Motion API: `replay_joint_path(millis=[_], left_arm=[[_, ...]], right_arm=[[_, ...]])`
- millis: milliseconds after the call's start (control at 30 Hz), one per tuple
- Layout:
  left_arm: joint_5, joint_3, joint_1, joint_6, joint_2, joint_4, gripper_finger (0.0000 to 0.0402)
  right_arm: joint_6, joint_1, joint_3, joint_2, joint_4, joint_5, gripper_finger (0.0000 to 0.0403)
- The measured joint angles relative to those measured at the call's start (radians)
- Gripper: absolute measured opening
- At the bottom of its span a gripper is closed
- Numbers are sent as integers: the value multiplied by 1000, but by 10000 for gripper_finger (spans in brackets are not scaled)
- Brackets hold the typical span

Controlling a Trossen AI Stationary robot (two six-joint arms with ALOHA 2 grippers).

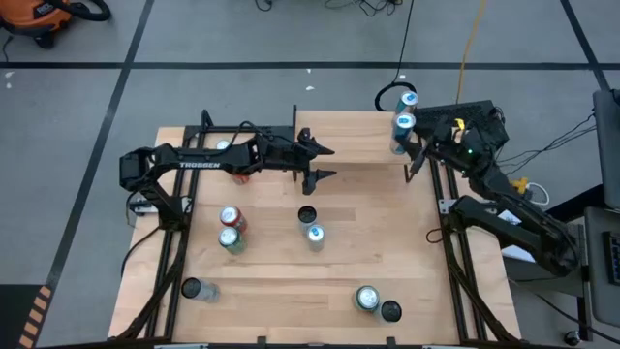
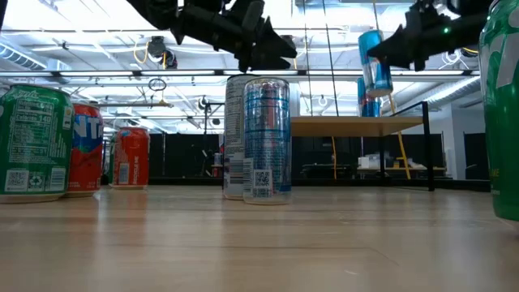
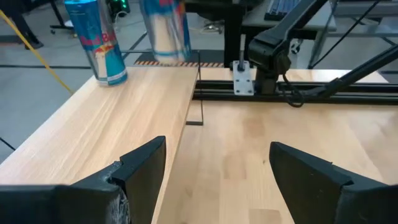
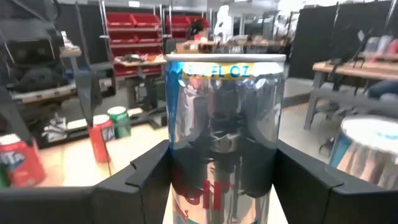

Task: Place canned beverage on shelf
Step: Put the bottom blue soda can on the shelf aligned with the other blue soda can

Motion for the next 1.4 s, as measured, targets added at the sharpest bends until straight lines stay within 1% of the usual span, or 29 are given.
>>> replay_joint_path(millis=[167, 300, 467, 533, 733, 933, 1067, 1167, 1400], left_arm=[[0, -6, 6, 0, 0, 13, 287], [-1, -6, 6, 0, 0, 13, 287], [-1, -6, 5, 1, -1, 14, 287], [-1, -6, 5, 1, 0, 13, 287], [0, -6, 5, 1, -1, 13, 287], [-4, -6, 5, 1, -1, 13, 287], [-4, -6, 5, 1, -1, 13, 287], [-5, -6, 5, 7, -1, 13, 287], [-15, -6, 5, 7, -1, 11, 287]], right_arm=[[20, -96, -48, 0, 36, -103, 222], [19, -162, -97, 0, 88, -131, 222], [60, -256, -164, 30, 247, -264, 222], [58, -286, -172, 47, 270, -301, 222], [12, -347, -179, 118, 285, -378, 222], [5, -392, -179, 180, 355, -434, 222], [3, -420, -179, 200, 367, -473, 222], [7, -432, -179, 205, 369, -487, 231], [34, -444, -179, 198, 377, -487, 284]])
